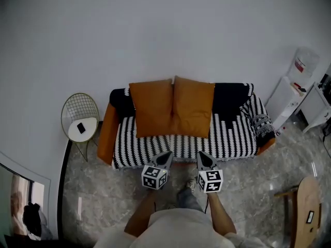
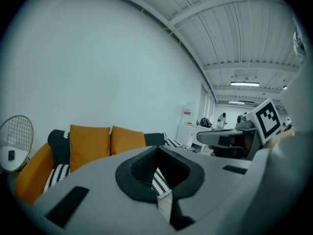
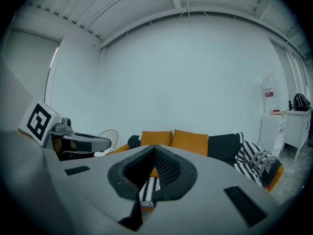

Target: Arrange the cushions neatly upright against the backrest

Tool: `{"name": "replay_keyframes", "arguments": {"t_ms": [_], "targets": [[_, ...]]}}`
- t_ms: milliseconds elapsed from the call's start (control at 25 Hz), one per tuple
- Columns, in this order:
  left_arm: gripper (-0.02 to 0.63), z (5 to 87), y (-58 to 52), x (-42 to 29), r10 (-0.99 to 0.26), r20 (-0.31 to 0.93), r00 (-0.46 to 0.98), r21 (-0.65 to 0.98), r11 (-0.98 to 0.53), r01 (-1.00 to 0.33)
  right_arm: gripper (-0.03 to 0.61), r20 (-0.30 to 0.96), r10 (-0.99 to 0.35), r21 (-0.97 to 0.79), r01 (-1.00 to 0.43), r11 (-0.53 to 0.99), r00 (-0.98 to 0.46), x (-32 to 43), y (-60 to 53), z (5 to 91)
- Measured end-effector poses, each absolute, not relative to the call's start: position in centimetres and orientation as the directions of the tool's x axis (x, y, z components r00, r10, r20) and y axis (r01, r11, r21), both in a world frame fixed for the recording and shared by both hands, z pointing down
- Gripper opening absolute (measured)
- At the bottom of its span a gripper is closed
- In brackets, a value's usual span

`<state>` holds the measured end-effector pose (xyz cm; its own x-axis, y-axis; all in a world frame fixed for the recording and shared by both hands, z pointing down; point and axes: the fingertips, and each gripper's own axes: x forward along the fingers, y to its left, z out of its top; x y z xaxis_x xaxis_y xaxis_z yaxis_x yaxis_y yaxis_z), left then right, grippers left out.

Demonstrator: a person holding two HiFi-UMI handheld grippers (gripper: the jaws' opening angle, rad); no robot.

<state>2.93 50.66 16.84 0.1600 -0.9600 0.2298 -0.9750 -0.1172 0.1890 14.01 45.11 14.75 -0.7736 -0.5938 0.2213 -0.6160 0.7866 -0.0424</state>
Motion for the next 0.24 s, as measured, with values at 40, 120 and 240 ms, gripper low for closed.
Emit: {"name": "replay_keyframes", "arguments": {"t_ms": [40, 120, 240], "targets": [[0.029, 16.86, 50.7, 3.15, -0.959, 0.231, 0.162, 0.188, -0.119, -0.975, 0.027, 0.221, -0.594, -0.043, -0.617, 0.786, -0.773, 14.18, 45.2, 14.8], [0.029, 16.91, 50.81, 3.46, -0.959, 0.23, 0.164, 0.187, -0.122, -0.975, 0.026, 0.222, -0.594, -0.045, -0.616, 0.786, -0.773, 14.43, 45.41, 14.95], [0.029, 16.89, 50.81, 3.76, -0.96, 0.228, 0.165, 0.184, -0.124, -0.975, 0.026, 0.222, -0.591, -0.048, -0.614, 0.788, -0.775, 14.61, 45.54, 15.06]]}}
